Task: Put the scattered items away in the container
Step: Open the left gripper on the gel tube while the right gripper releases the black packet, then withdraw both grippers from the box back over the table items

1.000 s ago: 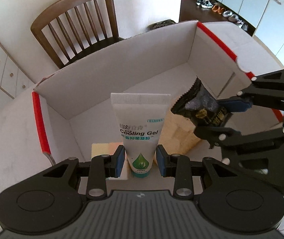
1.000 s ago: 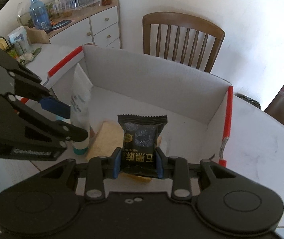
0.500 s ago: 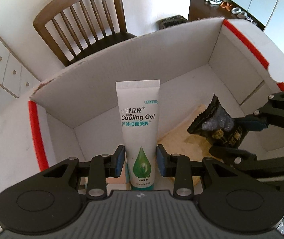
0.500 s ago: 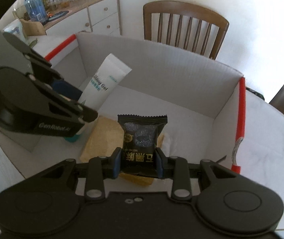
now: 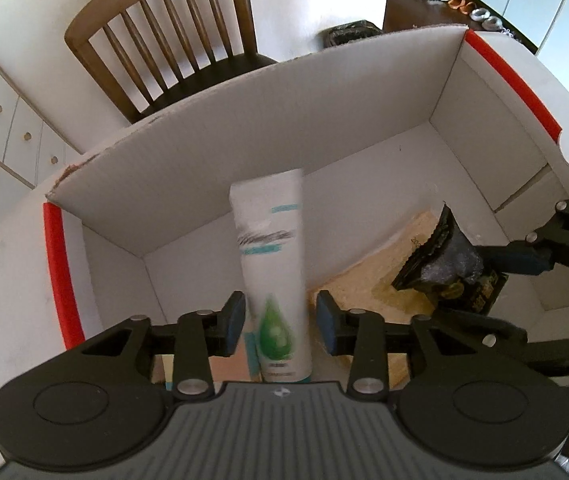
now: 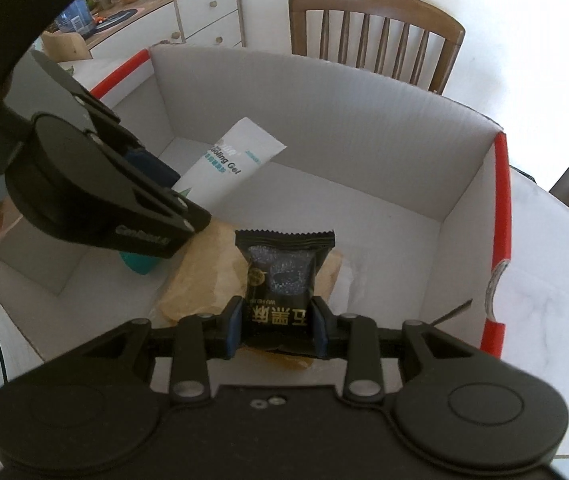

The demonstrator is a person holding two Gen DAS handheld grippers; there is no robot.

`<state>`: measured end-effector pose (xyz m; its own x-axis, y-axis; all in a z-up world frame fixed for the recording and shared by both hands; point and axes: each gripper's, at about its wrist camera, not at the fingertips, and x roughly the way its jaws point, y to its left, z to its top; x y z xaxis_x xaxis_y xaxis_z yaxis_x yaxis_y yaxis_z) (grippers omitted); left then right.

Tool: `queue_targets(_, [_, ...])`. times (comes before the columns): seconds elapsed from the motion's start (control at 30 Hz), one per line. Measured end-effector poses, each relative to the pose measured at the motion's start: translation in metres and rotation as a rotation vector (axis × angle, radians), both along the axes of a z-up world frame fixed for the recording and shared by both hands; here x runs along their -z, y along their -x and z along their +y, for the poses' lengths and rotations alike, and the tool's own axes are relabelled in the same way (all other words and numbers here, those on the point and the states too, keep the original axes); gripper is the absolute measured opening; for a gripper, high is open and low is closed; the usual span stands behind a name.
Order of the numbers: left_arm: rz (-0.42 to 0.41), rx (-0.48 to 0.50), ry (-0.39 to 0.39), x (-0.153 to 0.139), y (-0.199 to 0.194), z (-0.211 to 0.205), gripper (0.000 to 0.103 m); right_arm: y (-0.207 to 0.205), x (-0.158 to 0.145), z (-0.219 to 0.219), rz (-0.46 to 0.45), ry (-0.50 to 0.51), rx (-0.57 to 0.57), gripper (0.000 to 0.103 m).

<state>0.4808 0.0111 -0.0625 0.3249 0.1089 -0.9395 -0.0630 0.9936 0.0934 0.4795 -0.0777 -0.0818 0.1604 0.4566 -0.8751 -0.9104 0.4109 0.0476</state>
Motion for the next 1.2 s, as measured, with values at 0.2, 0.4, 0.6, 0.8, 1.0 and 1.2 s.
queue_targets(0.2, [-0.042, -0.019, 0.009, -0.011, 0.007, -0.005, 0.062, -0.002, -0.011, -0.007, -0.014, -0.025, 0.024, 0.103])
queue_targets(0.4, [-0.079, -0.022, 0.009, -0.033, 0.019, -0.006, 0.062, 0.005, -0.029, -0.016, -0.031, -0.047, 0.029, 0.103])
queue_targets(0.6, [-0.111, -0.013, 0.002, -0.056, 0.033, -0.012, 0.062, 0.017, -0.047, -0.024, -0.058, -0.060, 0.018, 0.103])
queue_targets(0.8, [-0.142, -0.002, 0.007, -0.076, 0.053, -0.022, 0.062, 0.029, -0.067, -0.035, -0.076, -0.074, 0.024, 0.103])
queue_targets(1.0, [-0.166, 0.007, 0.017, -0.091, 0.074, -0.030, 0.062, 0.041, -0.083, -0.048, -0.095, -0.085, 0.039, 0.103])
queue_targets(1.2, [-0.195, 0.012, 0.020, -0.105, 0.098, -0.036, 0.062, 0.055, -0.094, -0.061, -0.108, -0.097, 0.040, 0.103])
